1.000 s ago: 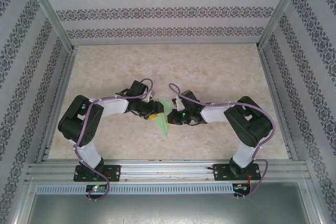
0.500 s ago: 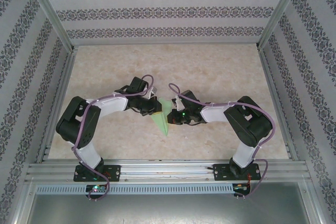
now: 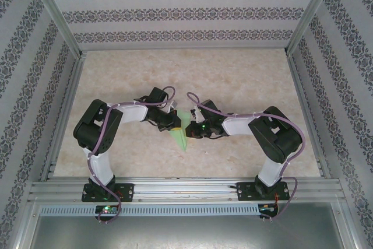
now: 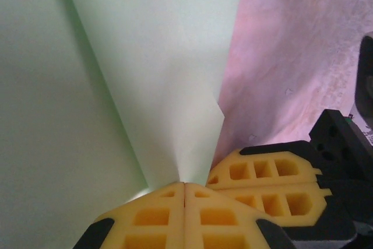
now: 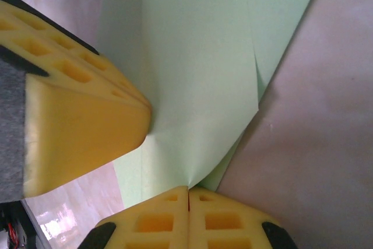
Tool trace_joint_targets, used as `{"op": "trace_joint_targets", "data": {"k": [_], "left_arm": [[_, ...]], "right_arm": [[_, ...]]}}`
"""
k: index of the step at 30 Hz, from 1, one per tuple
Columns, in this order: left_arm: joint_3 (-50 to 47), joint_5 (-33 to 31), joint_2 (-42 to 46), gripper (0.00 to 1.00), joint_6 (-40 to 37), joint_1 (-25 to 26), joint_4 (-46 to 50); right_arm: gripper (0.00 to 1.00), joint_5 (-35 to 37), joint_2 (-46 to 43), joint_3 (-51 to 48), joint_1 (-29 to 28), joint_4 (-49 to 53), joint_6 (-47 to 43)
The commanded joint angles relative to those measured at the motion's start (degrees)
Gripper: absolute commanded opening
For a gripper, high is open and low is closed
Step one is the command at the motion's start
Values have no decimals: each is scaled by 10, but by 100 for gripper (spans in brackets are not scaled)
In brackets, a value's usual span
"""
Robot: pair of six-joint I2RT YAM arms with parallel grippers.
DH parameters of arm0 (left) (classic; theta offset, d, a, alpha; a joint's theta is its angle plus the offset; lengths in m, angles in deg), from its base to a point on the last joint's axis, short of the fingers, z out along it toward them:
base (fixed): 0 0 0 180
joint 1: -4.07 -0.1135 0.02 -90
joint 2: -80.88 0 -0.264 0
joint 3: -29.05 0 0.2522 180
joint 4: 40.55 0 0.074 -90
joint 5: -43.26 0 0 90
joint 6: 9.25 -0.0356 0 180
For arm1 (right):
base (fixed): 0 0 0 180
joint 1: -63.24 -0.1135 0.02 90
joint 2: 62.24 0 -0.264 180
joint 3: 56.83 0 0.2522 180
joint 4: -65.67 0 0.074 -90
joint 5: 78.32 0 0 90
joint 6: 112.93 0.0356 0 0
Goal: Fold a paper plane with a square sheet of paper (fold left side to right side)
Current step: Fourth fold the wing at the center of the table.
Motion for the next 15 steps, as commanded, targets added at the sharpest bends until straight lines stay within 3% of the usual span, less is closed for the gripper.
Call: {"op": "trace_joint_targets", "data": {"k": [1,15], "left_arm": [[14,-21,-14,4,-25,9,33],[2,-51,-32,3,-34,9,47]], "right_arm": [[0,55,43,-9,-9,55,-4],[0,54,43,-5,-9,64,-8]]}}
